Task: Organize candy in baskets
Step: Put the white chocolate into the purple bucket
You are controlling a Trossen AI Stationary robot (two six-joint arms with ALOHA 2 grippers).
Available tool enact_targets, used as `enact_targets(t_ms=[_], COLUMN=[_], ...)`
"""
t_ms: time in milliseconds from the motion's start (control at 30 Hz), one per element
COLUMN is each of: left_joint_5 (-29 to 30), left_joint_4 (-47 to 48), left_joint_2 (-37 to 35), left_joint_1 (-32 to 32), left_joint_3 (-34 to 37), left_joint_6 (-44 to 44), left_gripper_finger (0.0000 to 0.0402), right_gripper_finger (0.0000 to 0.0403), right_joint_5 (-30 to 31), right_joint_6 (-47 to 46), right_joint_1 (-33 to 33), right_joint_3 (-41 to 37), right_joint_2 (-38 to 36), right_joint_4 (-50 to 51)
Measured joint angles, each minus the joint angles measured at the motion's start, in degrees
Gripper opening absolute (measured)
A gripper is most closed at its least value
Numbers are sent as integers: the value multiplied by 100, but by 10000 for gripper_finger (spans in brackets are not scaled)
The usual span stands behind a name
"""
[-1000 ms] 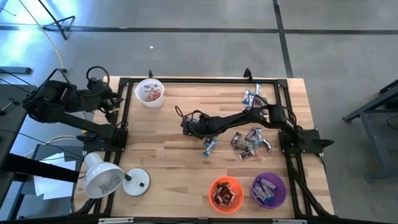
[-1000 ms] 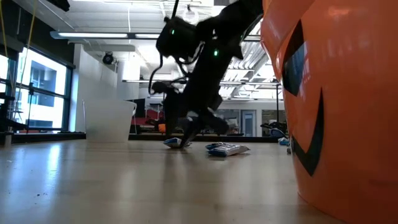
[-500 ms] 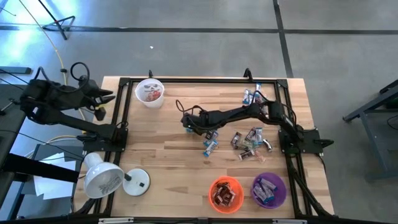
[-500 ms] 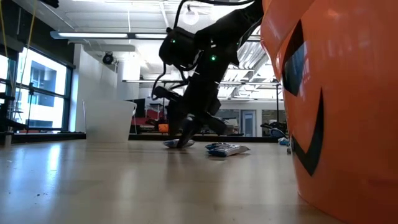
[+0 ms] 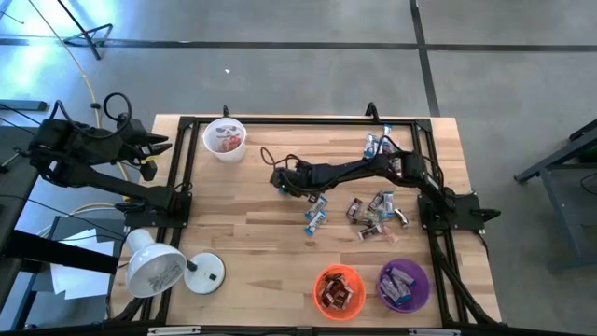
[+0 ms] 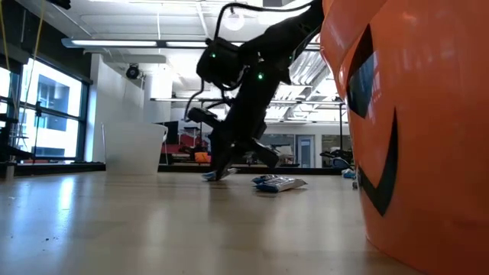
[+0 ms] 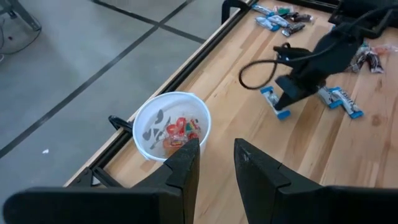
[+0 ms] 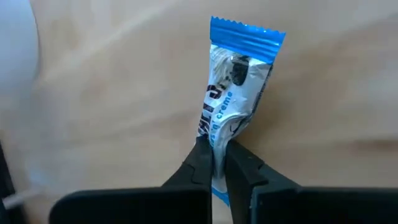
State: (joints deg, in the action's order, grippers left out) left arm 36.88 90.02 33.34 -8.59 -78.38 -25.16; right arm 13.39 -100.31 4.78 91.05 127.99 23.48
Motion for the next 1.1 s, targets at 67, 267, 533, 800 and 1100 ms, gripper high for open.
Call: enact_targets(t_ms=[67, 267, 533, 800, 1100], left_joint_5=[0, -2, -22, -22, -24], left_joint_4=[0, 0, 0, 0, 0], left_joint_2=[0, 0, 0, 0, 2], left_joint_1=[-1, -1, -1, -1, -1], left_joint_3=[-1, -1, -1, 1, -1], left_joint_6=[-13, -314, -479, -680, -1115], left_gripper_finger=[88, 88, 88, 88, 88], right_gripper_finger=[6, 3, 2, 1, 1], right_joint_5=[-58, -158, -318, -249, -680], right_joint_6=[104, 874, 2397, 2684, 855], right_joint_1=[-41, -161, -465, -1203, -2430], right_joint_3=[109, 685, 2473, 4367, 3904], right_joint_2=[17, 26, 17, -143, -918], right_joint_4=[65, 155, 2396, 5181, 6639])
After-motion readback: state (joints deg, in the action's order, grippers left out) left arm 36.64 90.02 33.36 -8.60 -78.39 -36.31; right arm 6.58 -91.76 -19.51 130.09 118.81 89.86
